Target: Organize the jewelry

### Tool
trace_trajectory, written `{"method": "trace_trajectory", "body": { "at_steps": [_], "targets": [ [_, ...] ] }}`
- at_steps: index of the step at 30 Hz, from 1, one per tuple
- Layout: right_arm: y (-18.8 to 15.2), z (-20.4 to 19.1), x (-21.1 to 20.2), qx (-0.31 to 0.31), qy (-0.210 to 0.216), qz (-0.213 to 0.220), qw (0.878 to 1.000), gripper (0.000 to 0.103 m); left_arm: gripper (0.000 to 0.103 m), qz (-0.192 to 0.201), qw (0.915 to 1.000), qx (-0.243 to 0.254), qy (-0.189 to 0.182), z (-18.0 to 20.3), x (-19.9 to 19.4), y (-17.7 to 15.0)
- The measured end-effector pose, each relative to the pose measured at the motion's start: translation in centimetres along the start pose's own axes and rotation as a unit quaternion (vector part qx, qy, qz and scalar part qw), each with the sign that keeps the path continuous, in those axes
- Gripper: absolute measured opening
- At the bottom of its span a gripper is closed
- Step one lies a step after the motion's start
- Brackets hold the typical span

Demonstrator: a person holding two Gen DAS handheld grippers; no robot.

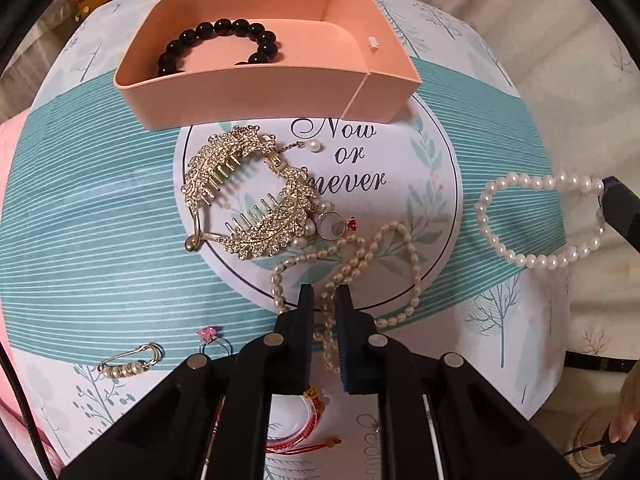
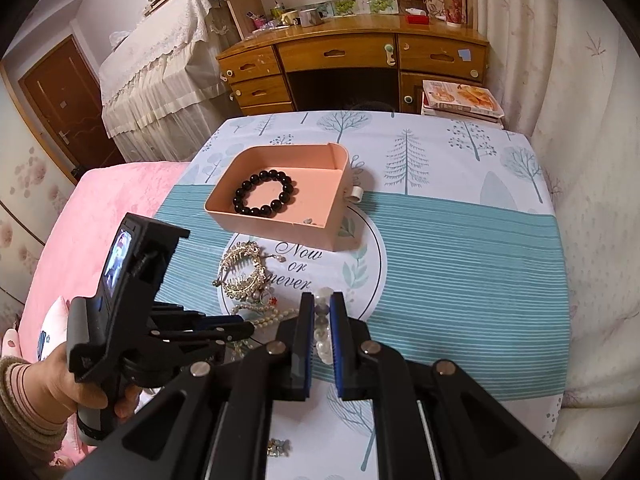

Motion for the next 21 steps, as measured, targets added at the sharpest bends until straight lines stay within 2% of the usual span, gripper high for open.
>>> {"method": "trace_trajectory", "body": {
  "at_steps": [7,11,12,13,14,18,21],
  "targets": [
    [0.1,0.1,0.0,0.003,0.001,0.001,1.0,0.008,0.01,-0.014,0.999,0.034,0.026,1.0,0.1,-0.3],
    [0.0,0.1,0.0,0.003,0.002,-0.001,1.0,0.008,0.01,-0.023,0.9986,0.039,0.028,1.7,0.3,-0.2],
    [0.0,0.1,0.0,0.004,0.002,-0.001,1.0,0.008,0.01,-0.023,0.9985,0.04,0.03,1.8,0.3,-0.2],
    [0.0,0.1,0.0,0.004,0.003,-0.001,1.0,0.008,0.003,-0.024,0.9986,0.039,0.027,1.8,0.3,-0.2],
    [-0.1,0.0,0.0,0.004,0.003,-0.002,1.0,0.008,0.003,-0.027,0.9988,0.036,0.021,2.0,0.4,-0.3],
    [0.0,-0.3,-0.1,0.0,0.004,0.001,1.0,0.008,0.003,-0.01,0.9994,0.032,0.011,2.6,-0.3,-0.1],
    [0.5,-0.8,-0.5,-0.007,0.005,0.008,1.0,0.008,0.003,0.012,0.9992,0.038,0.005,2.9,-2.1,0.3]
  ]
}}
Point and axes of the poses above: each gripper's, at about its wrist camera, not at the fingertips, and x roughly the way its jaws point, z to its right, y to its top, the point moved 10 cm from there along x, roughly the way its jaws point, and after that the axes turned 1 degree about -x, right-handed, at the moved point
